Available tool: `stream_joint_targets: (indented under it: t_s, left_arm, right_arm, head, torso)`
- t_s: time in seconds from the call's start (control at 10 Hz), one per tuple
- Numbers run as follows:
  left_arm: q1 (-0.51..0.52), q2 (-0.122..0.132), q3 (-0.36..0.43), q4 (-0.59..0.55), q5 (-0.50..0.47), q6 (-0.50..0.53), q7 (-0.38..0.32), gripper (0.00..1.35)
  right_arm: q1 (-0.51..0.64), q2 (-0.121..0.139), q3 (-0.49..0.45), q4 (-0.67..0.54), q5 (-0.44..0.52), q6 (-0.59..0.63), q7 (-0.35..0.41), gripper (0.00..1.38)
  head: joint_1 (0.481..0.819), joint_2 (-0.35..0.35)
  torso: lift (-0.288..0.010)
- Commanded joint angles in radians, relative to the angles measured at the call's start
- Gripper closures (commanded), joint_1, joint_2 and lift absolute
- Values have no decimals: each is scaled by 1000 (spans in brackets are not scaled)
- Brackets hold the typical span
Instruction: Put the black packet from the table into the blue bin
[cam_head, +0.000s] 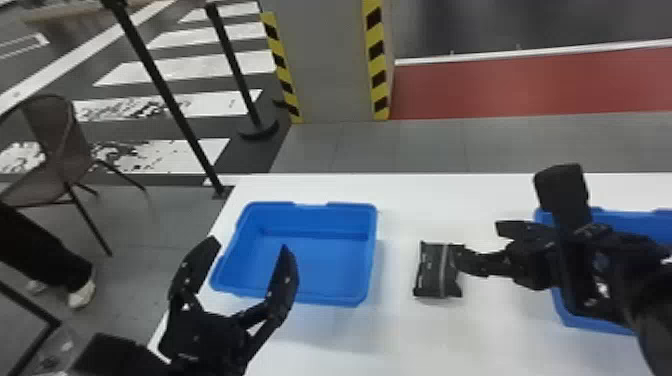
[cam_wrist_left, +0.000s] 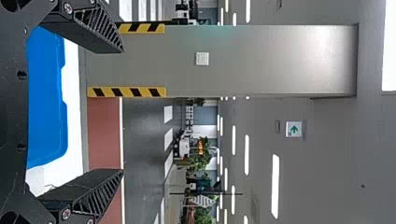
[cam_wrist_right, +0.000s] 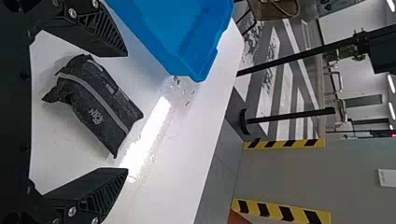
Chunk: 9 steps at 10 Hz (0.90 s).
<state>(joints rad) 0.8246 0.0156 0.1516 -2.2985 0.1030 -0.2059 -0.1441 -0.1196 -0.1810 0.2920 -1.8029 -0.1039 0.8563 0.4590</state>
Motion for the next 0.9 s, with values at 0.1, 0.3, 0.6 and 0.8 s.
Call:
stream_joint_targets:
  t_s: [0.1,0.3,0.6,0.8]
  left_arm:
    - [0,1,0,0,1,0,0,114]
    - [-5,1,-4,0,-1,7,0,114]
    - [-12,1,-8,0,-7,12,0,114]
    - [-15,1,-10,0,-7,19,0,114]
  right_arm:
    - [-136,3,95,167,6,81,1,136]
    - [-204,8,147,322,-10,15,0,131]
    - [-312,8,274,535,-78,-73,13,108]
    - [-330,14,318,552,-84,-86,13,94]
  head:
    - [695,278]
    - [695,285]
    - [695,288]
    - [695,306]
  torso:
    - [-110]
    - [-110]
    - [-110]
    - [-110]
